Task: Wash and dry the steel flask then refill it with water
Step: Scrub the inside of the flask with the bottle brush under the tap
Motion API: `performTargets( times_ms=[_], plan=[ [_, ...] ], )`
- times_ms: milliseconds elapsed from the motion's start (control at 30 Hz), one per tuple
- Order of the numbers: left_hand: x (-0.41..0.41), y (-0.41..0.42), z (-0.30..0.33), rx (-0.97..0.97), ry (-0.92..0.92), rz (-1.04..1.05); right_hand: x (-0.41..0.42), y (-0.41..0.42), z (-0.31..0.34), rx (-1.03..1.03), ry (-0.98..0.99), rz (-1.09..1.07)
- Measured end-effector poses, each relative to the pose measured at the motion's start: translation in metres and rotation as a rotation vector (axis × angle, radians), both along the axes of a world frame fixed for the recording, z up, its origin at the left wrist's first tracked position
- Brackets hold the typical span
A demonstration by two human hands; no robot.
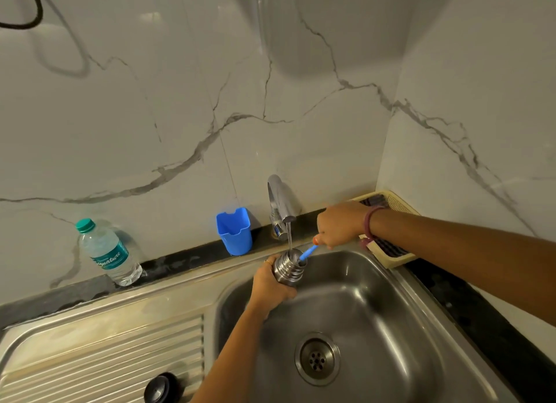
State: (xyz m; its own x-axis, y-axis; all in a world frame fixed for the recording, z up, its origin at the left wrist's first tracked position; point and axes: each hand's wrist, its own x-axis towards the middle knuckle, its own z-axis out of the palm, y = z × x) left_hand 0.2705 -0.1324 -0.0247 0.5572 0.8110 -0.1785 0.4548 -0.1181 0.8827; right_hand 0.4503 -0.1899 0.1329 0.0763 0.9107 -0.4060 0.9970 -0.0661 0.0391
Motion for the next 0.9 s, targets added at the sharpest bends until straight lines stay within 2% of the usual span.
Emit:
performTargets(
  times_ms=[67, 133, 200, 267, 300, 333, 400, 500, 567, 633, 667, 767, 833, 900],
  plan=[
    [0.002, 0.001, 0.002, 0.010, 0.009, 0.008, -0.001, 0.004, 0.001, -0.064, 0.079, -0.041],
    [0.004, 0.005, 0.001, 0.000, 0.020, 0.012, 0.003, 0.003, 0.004, 0.017, -0.015, 0.040],
    [0.002, 0.008, 0.001, -0.004, 0.039, 0.008, 0.009, 0.001, 0.002, 0.204, -0.247, 0.306],
    [0.001, 0.008, 0.001, -0.012, 0.049, -0.009, 0.020, -0.001, -0.004, 0.441, -0.474, 0.707],
    [0.000, 0.008, 0.001, -0.017, 0.045, -0.013, 0.023, -0.004, -0.004, 0.522, -0.506, 0.831],
    [-0.001, 0.007, 0.001, -0.023, 0.044, -0.014, 0.024, -0.006, -0.004, 0.561, -0.506, 0.866],
    [-0.001, 0.005, 0.001, -0.023, 0.042, -0.020, 0.020, -0.009, -0.008, 0.464, -0.424, 0.672],
    [0.000, 0.001, -0.002, 0.007, 0.043, -0.035, 0.003, -0.005, -0.007, 0.107, -0.123, 0.129],
    [0.001, 0.000, -0.001, 0.017, 0.040, -0.033, 0.002, 0.001, -0.003, -0.029, 0.028, -0.004],
    [0.001, 0.002, 0.001, 0.011, 0.042, -0.031, 0.002, 0.002, 0.002, -0.022, -0.012, 0.036],
    [0.000, 0.003, 0.002, 0.002, 0.043, -0.030, 0.002, 0.001, 0.004, 0.029, -0.096, 0.108],
    [-0.004, 0.006, 0.003, -0.017, 0.062, -0.043, 0.007, -0.006, 0.006, 0.287, -0.409, 0.537],
    [-0.007, 0.008, 0.001, -0.032, 0.058, -0.054, 0.015, -0.008, 0.006, 0.405, -0.454, 0.761],
    [-0.009, 0.007, -0.001, -0.045, 0.049, -0.060, 0.017, -0.009, 0.008, 0.419, -0.452, 0.775]
  ],
)
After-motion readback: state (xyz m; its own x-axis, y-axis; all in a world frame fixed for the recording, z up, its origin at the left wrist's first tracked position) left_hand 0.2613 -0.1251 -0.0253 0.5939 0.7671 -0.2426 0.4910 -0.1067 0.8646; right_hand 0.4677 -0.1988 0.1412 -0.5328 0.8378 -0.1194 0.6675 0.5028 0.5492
